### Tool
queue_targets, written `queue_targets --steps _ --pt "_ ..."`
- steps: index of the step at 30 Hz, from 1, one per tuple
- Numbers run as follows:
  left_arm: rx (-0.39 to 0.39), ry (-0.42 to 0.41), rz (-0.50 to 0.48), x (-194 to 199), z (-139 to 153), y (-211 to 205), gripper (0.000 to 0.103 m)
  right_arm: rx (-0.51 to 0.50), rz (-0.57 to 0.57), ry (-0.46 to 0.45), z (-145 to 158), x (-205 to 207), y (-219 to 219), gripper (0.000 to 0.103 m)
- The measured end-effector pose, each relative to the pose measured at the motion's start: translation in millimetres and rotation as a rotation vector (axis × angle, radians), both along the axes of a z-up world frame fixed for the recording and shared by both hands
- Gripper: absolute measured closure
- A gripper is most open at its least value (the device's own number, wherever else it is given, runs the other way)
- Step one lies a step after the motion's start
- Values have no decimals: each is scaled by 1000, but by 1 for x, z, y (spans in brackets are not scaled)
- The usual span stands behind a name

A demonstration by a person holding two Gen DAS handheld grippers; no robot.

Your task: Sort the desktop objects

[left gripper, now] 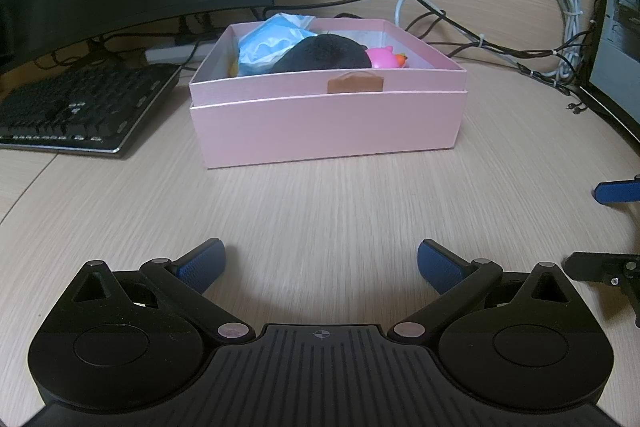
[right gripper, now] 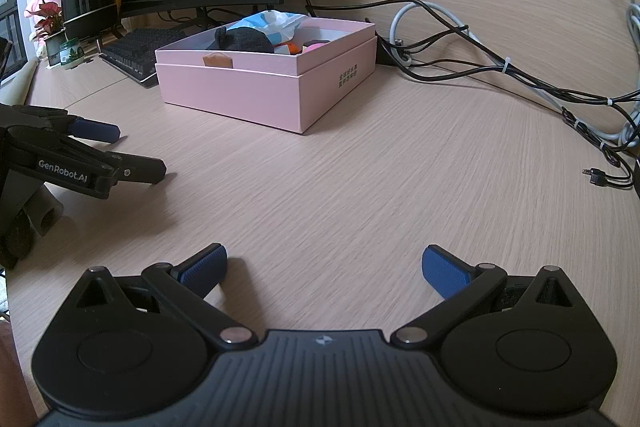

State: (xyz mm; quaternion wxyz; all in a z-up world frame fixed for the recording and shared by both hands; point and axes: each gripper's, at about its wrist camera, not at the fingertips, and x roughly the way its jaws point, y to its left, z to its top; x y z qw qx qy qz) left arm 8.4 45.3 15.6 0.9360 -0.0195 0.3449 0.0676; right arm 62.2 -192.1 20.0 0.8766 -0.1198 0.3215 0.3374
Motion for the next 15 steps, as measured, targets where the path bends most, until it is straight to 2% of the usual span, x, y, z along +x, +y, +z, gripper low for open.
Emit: queue_targets --steps 15 --pt "-3 -2 -9 4 0 2 0 0 0 0 0 0 0 0"
